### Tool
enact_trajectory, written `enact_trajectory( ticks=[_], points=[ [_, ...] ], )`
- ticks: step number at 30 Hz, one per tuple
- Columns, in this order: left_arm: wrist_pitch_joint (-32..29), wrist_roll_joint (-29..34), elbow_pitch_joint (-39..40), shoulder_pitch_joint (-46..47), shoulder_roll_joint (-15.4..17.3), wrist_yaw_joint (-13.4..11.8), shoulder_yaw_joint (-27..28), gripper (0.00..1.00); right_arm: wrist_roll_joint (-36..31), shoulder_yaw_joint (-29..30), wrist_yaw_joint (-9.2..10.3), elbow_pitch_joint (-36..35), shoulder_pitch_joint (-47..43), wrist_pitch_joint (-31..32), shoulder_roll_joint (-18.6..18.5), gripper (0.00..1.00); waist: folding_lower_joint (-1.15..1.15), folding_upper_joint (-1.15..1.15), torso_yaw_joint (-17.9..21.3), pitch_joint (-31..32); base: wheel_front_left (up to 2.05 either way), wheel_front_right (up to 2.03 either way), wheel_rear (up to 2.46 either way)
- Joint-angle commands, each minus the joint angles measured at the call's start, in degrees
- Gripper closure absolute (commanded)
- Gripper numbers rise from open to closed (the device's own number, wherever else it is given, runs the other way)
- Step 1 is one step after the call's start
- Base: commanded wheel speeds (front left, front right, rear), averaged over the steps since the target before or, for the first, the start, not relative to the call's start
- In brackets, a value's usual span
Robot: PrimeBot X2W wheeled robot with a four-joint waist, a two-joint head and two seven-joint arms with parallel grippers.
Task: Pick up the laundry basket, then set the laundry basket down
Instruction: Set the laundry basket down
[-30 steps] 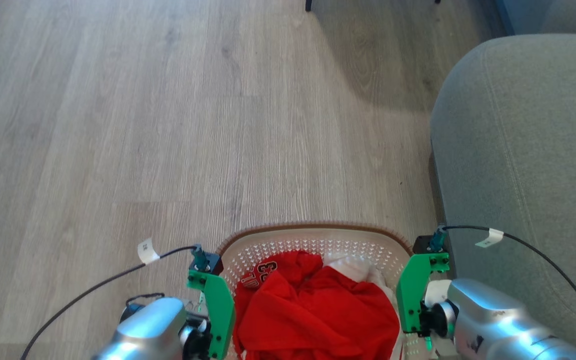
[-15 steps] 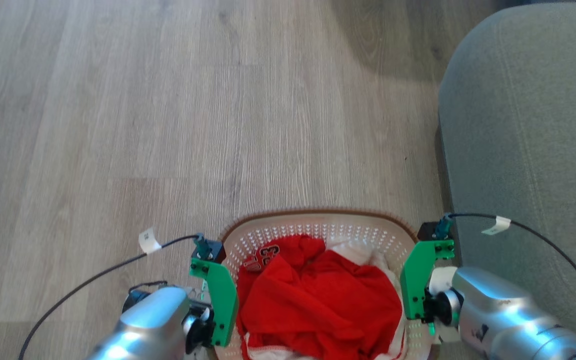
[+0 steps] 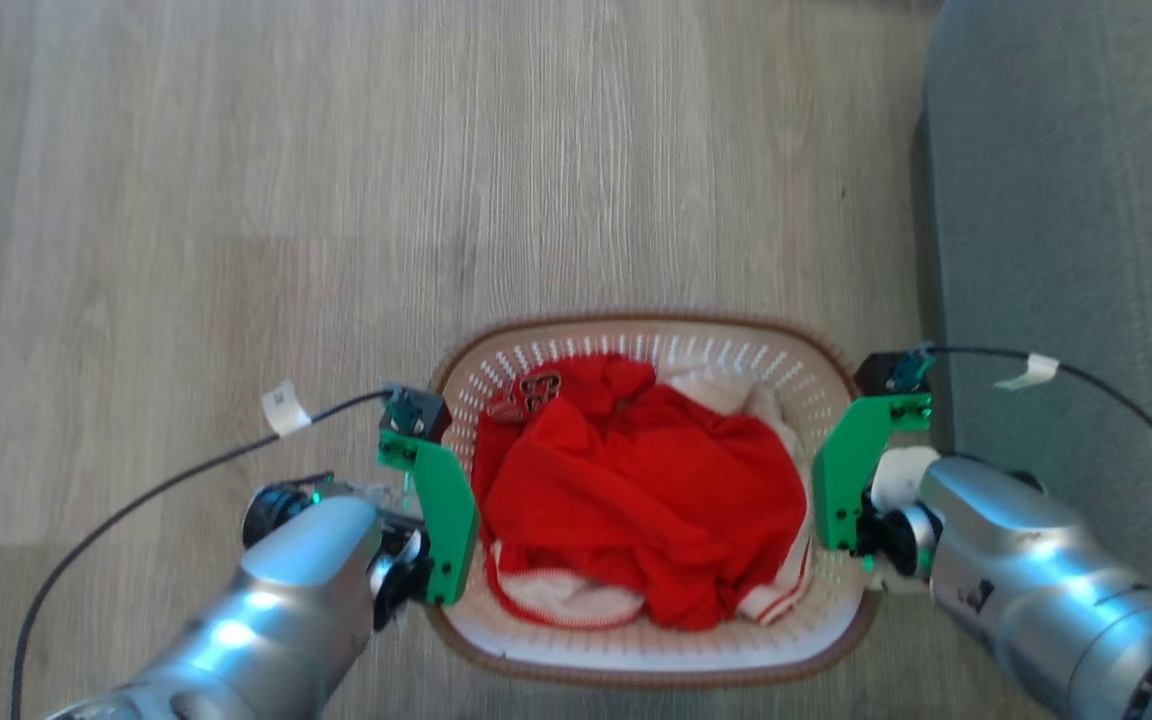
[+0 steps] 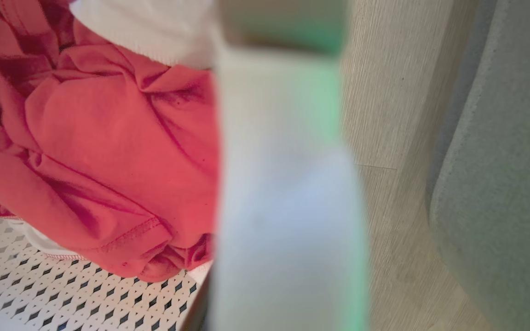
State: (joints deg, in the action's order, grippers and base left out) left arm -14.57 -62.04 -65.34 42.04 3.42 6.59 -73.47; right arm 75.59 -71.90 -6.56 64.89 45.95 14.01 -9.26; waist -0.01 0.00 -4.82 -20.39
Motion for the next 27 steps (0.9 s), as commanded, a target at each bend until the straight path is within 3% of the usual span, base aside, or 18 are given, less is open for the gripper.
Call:
enact_trajectory(
  ticks=[1, 10, 27],
  points=[
    [1.3, 1.0, 2.1, 3.2, -0.5, 0.8, 0.2, 1.0, -1.3, -0.4, -0.92, -2.1, 1.4, -1.9, 0.5, 1.0, 0.01, 0.0, -0.1, -5.1, 0.0, 0.0, 0.0],
    [5.4, 2.3, 2.2, 6.9, -0.5, -0.6, 0.2, 1.0, -1.7, 0.0, -0.92, -1.8, 4.6, -7.9, -0.4, 1.0, 0.01, 0.0, 0.4, -13.9, 0.0, 0.0, 0.0],
    [10.3, 3.6, 2.9, 13.1, -0.5, -4.7, 0.1, 1.0, -1.6, 0.8, -0.92, 1.4, 10.4, -15.4, 1.9, 1.0, 0.01, 0.0, 1.7, -27.2, 0.0, 0.0, 0.0]
  ],
)
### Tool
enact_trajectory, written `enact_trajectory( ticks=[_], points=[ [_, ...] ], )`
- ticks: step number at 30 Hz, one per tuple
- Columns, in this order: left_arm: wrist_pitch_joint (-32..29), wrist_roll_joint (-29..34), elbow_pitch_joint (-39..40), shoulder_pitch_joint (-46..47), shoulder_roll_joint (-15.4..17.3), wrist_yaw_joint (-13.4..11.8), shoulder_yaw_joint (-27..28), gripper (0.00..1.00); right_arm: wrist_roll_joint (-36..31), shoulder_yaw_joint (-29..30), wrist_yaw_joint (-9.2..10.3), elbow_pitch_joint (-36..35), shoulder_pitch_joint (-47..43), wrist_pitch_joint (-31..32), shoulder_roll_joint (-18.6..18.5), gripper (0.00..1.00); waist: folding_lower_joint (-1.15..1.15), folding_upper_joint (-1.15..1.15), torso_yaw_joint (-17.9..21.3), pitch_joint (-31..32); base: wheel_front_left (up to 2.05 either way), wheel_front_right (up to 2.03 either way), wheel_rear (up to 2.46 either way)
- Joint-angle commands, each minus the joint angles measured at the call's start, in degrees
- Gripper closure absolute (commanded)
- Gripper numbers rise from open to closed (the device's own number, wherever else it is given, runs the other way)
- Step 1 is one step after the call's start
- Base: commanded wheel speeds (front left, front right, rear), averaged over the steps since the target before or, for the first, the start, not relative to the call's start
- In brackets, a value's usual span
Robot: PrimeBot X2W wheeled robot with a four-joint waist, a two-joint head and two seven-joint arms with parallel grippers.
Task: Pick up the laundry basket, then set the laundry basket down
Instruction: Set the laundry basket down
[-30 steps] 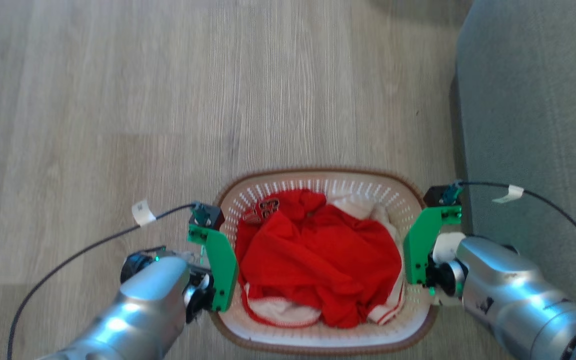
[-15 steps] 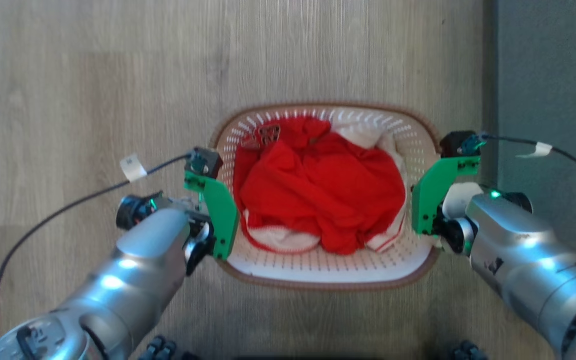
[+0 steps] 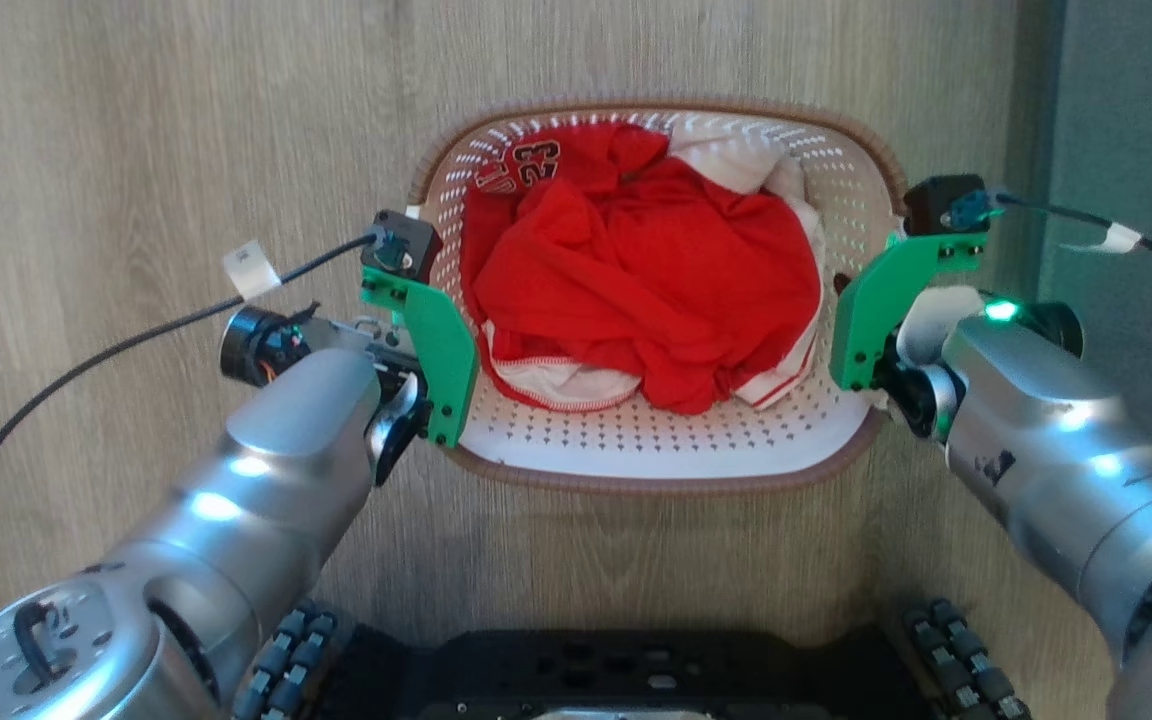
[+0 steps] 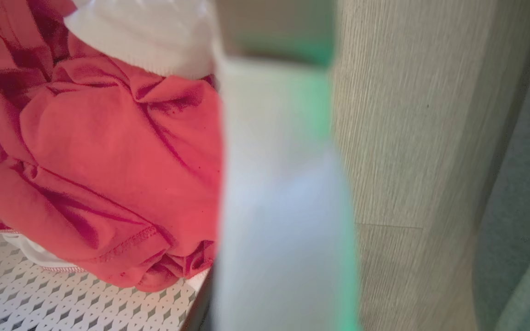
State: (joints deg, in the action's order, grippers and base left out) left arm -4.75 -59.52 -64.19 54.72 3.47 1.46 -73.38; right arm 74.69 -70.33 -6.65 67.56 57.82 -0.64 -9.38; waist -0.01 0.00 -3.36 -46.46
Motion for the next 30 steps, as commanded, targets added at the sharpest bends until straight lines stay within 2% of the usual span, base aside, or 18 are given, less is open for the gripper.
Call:
enact_trajectory(
  ticks=[1, 13, 22, 23, 24, 25, 30],
  points=[
    [0.3, 1.1, 1.8, 0.7, -0.6, 0.4, 0.0, 1.0, -0.9, -0.8, -0.84, -1.1, -1.1, -1.1, 2.0, 1.0, 0.01, 0.0, 0.1, -1.8, 0.0, 0.0, 0.0],
    [-0.1, 0.7, 4.2, 2.4, -0.6, -0.5, 0.0, 1.0, -3.2, -1.5, -0.84, 0.2, 2.4, -4.5, 1.6, 1.0, 0.01, 0.0, -1.1, -5.7, 0.0, 0.0, 0.0],
    [2.3, 1.4, 4.6, 2.9, -0.6, -1.6, 0.0, 1.0, -3.2, -1.8, -0.84, 0.9, 2.8, -5.3, 1.3, 1.0, 0.01, 0.0, -1.3, -6.5, 0.0, 0.0, 0.0],
    [2.8, 1.7, 4.5, 3.0, -0.6, -2.2, 0.0, 0.96, -3.1, -1.7, -0.84, 1.1, 2.8, -5.5, 1.3, 0.98, 0.01, 0.0, -1.3, -6.5, 0.0, 0.0, 0.0],
    [3.4, 1.7, 4.4, 3.1, -0.6, -2.8, 0.0, 0.54, -3.0, -1.6, -0.84, 1.5, 2.9, -6.1, 1.3, 0.53, 0.01, 0.0, -1.3, -6.4, 0.0, 0.0, 0.0],
    [3.6, 1.1, 4.2, 3.0, -0.6, -3.5, 0.1, 0.0, -2.6, -1.3, -0.84, 1.9, 2.8, -6.1, 1.4, 0.0, 0.01, 0.0, -1.3, -6.4, 0.0, 0.0, 0.0],
    [3.8, -0.3, 3.1, 3.4, -0.6, -5.4, 0.1, 0.0, -2.9, -1.6, -0.84, 2.4, 2.9, -4.9, 1.5, 0.0, 0.01, 0.0, -1.3, -6.4, 0.0, 0.0, 0.0]
  ],
)
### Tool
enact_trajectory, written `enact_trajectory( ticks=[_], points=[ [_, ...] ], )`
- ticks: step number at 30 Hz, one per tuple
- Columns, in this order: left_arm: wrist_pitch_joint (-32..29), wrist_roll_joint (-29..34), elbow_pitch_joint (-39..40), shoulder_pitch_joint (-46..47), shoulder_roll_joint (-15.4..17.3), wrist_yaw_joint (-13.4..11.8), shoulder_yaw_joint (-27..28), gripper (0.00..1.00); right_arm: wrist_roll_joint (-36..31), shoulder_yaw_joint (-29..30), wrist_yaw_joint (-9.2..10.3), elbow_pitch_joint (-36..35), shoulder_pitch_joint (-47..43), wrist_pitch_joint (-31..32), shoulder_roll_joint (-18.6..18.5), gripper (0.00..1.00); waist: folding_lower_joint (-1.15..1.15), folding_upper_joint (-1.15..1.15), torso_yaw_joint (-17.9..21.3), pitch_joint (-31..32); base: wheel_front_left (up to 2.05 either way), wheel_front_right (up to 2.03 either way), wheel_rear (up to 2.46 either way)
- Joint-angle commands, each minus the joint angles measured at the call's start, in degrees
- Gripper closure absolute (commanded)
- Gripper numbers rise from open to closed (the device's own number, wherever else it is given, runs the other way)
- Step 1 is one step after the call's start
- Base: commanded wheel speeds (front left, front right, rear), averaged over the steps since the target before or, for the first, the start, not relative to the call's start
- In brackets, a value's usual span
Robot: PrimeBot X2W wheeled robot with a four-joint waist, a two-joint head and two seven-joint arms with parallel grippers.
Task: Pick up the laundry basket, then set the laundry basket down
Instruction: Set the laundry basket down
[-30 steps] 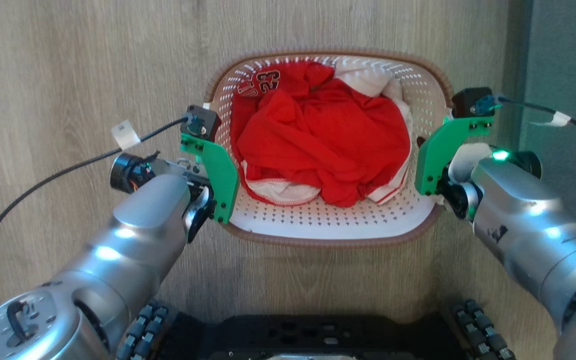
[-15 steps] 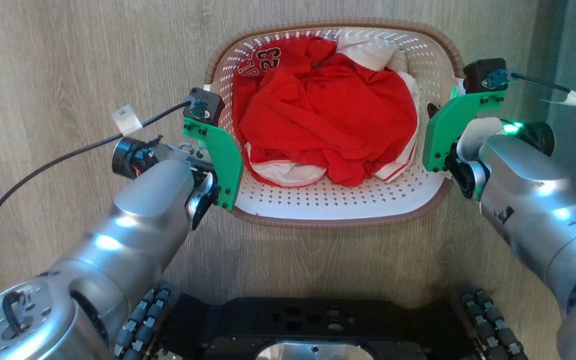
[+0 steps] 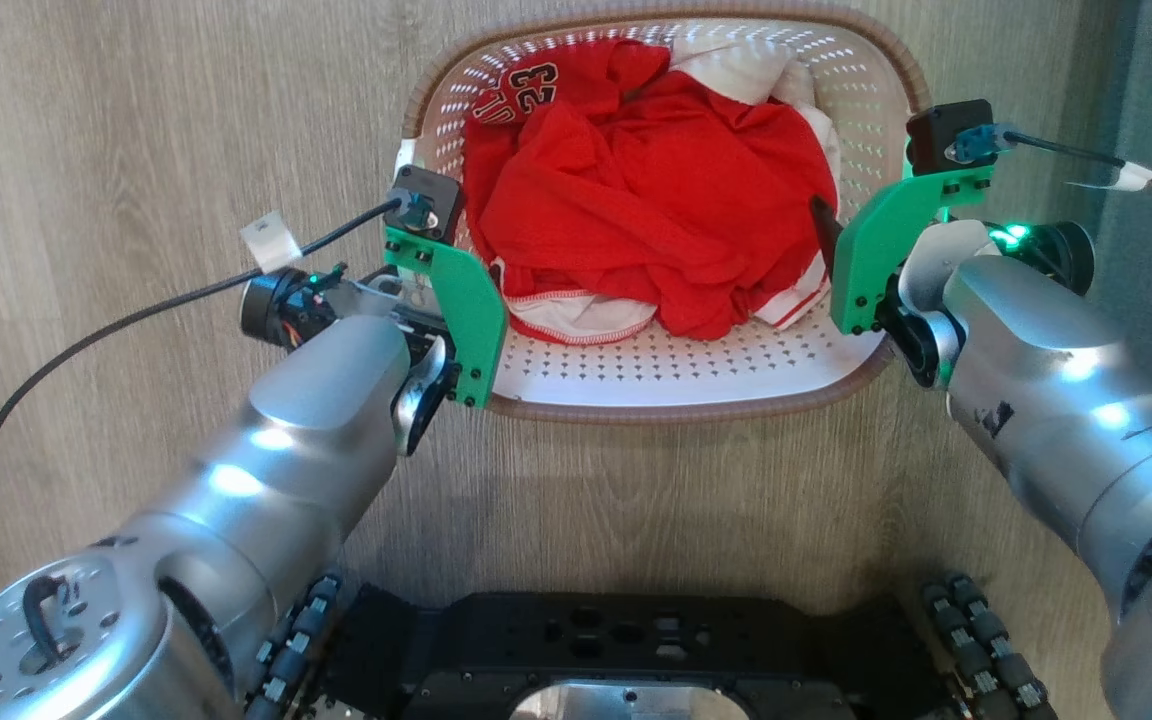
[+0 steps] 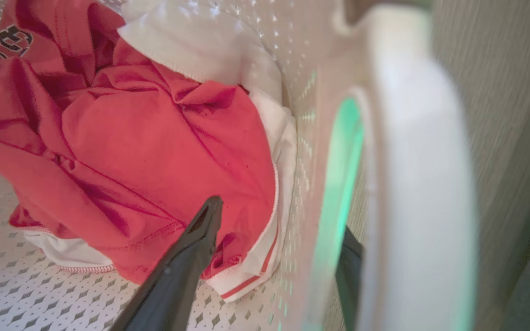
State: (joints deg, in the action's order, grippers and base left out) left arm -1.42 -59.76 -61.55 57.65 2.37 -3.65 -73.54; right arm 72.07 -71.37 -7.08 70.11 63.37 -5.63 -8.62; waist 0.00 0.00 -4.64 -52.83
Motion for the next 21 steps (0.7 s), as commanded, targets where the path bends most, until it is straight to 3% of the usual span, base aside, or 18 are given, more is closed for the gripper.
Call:
enact_trajectory(
  ticks=[1, 11, 21],
  points=[
    [0.7, 0.0, 0.3, 0.6, 0.5, -0.6, 0.3, 0.0, -0.3, -0.6, -0.41, -0.2, -2.7, 0.1, 0.7, 0.0, 0.0, 0.0, 0.0, 0.1, 0.0, 0.0, 0.0],
    [2.8, 0.6, -0.9, -0.7, 0.5, -2.2, 0.2, 0.0, 1.3, -0.1, -0.41, 1.3, -4.6, 2.5, 1.3, 0.0, 0.0, 0.0, -0.1, 3.2, 0.0, 0.0, 0.0],
    [5.2, 0.9, -2.3, -5.0, 0.5, -2.0, 0.2, 0.0, 2.1, 0.1, -0.41, 3.1, -9.0, 4.0, 2.9, 0.0, 0.0, 0.0, 0.8, 12.7, 0.0, 0.0, 0.0]
  ],
)
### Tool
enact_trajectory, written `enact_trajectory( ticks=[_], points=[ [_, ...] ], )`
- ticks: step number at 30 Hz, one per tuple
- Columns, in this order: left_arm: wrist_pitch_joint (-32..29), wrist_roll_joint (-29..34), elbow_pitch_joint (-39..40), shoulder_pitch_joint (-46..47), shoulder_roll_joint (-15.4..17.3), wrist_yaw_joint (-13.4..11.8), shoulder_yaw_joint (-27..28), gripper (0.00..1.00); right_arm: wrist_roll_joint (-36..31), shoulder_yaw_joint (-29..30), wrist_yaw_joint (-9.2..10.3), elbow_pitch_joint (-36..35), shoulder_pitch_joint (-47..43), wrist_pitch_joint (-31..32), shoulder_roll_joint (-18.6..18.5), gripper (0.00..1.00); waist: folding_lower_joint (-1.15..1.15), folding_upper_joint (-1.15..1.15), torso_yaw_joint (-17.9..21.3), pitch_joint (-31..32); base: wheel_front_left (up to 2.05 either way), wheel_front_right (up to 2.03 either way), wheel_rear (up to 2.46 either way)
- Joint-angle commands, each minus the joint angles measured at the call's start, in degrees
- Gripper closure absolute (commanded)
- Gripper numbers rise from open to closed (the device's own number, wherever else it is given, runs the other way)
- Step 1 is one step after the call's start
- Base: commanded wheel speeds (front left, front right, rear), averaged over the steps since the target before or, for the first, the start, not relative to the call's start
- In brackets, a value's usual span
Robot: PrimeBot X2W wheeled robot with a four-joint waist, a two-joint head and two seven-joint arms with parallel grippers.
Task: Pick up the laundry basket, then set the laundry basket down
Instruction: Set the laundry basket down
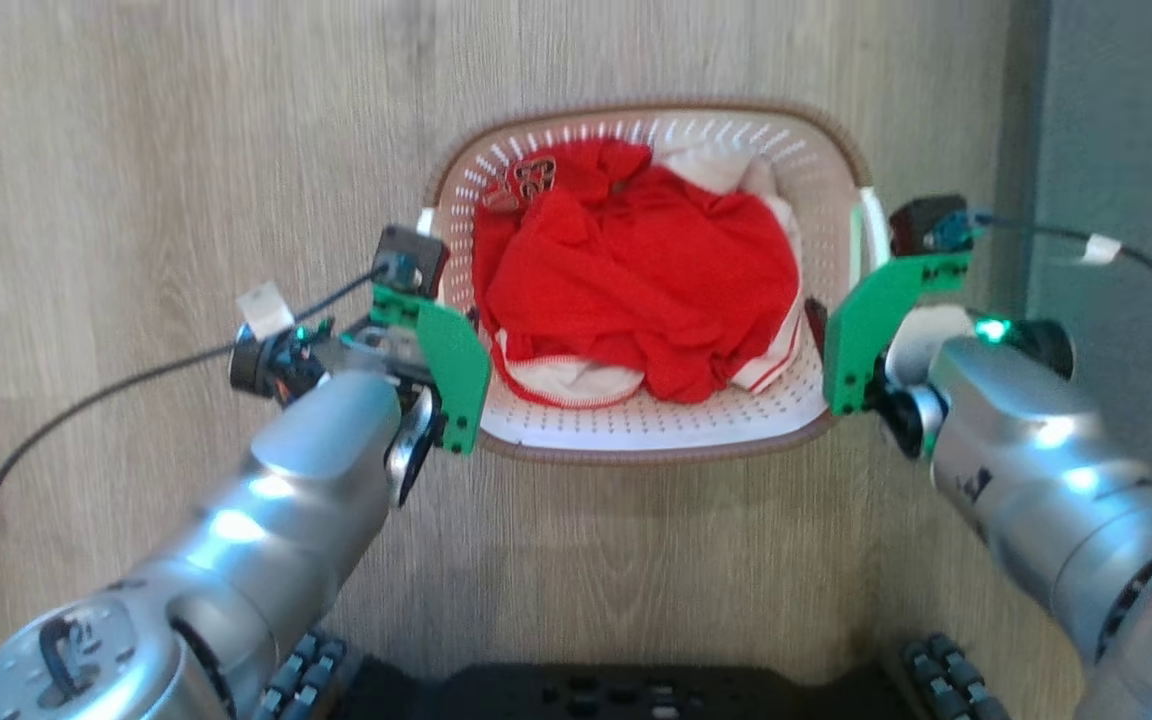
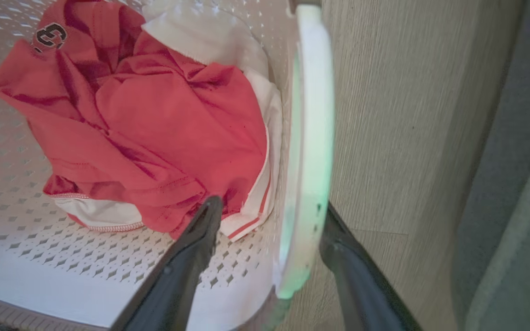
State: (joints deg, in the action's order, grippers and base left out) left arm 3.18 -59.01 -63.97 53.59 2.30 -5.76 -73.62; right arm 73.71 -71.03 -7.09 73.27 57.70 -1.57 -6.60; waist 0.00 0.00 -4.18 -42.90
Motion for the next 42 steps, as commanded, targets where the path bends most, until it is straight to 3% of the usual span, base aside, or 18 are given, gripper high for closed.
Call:
enact_trajectory(
  ticks=[1, 20, 26, 29, 34, 38, 42],
  points=[
    [0.9, 0.1, -0.2, -1.5, 0.6, 0.2, 0.3, 0.0, 0.7, 0.0, -0.4, 0.0, -3.9, -0.1, 1.1, 0.0, 0.0, 0.0, 0.4, 4.1, 0.0, 0.0, 0.0],
    [11.7, -2.6, -1.6, -11.2, 0.6, 2.4, 2.9, 0.0, 5.9, 4.3, -0.4, -6.9, -14.8, -11.1, -0.7, 0.0, 0.0, 0.0, 0.7, 27.2, 0.0, 0.0, 0.0],
    [11.8, 4.4, 6.9, -14.5, 3.8, 0.6, 13.4, 0.0, 4.5, 8.0, -0.4, -10.6, -15.9, -13.4, -1.9, 0.0, 0.0, 0.0, 1.0, 33.6, 0.0, 0.0, 0.0],
    [11.8, 8.9, 14.1, -18.4, 5.9, -0.7, 21.8, 0.0, -0.4, 14.0, -0.4, -14.5, -15.8, -13.4, -3.4, 0.0, 0.0, 0.0, 1.3, 35.8, 0.0, 0.0, 0.0],
    [11.8, 19.0, 28.2, -26.0, 7.2, -1.4, 36.5, 0.0, -14.9, 29.2, -0.4, -23.5, -19.6, -13.4, -4.7, 0.0, 0.0, 0.0, 1.7, 37.9, 0.0, 0.0, 0.0],
    [11.8, 29.6, 40.8, -32.2, 6.3, -2.3, 46.6, 0.0, -27.3, 42.6, -0.4, -34.7, -26.5, -13.4, -3.4, 0.0, 0.0, 0.0, 1.5, 39.2, 0.0, 0.0, 0.0],
    [11.8, 36.6, 51.2, -37.8, 3.9, -0.4, 54.9, 0.0, -39.6, 52.4, -0.4, -45.6, -33.8, -13.4, -0.6, 0.0, 0.0, 0.0, 1.2, 39.9, 0.0, 0.0, 0.0]
  ],
)
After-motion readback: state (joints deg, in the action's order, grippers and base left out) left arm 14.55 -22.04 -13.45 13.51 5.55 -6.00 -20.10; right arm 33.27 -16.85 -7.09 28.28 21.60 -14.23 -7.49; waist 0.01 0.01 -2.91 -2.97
